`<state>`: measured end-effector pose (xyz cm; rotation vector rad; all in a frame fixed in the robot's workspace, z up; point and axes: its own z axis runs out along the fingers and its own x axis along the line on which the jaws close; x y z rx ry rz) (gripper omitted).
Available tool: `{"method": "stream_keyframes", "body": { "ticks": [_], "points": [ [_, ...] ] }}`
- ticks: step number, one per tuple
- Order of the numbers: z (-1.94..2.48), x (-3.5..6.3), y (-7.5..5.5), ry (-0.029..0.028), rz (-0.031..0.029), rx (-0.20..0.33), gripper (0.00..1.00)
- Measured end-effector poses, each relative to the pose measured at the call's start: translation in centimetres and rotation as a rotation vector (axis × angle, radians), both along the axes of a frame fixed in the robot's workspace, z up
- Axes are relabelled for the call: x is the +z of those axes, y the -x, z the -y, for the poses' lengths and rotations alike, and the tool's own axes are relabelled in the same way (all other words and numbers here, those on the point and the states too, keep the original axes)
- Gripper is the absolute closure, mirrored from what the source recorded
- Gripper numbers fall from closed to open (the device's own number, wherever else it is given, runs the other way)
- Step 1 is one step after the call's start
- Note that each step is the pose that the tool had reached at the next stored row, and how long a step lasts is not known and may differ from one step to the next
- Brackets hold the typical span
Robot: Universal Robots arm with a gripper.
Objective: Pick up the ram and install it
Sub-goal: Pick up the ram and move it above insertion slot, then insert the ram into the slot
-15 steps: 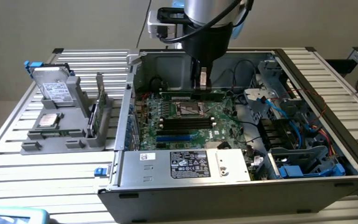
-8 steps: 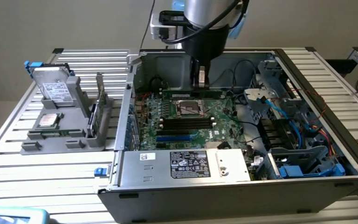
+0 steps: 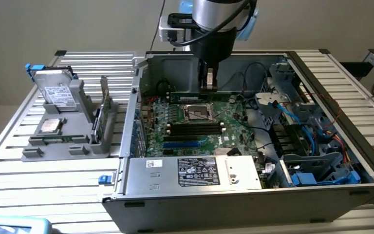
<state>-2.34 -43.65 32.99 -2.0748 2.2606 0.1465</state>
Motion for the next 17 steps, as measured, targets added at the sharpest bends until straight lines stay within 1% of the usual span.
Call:
{"method": "stream_keyframes", "body": {
  "ticks": [1,3,14,17],
  "points": [
    [0.0,0.0,0.0,0.0,-0.0001,0.0,0.85],
    [-0.01,-0.18,0.0,0.0,-0.0033,0.0,0.85],
    [-0.01,-0.25,0.0,-0.0002,-0.0042,0.0,0.85],
    [-0.01,-0.71,0.0,-0.0001,-0.0042,0.005,0.85]
  ]
}}
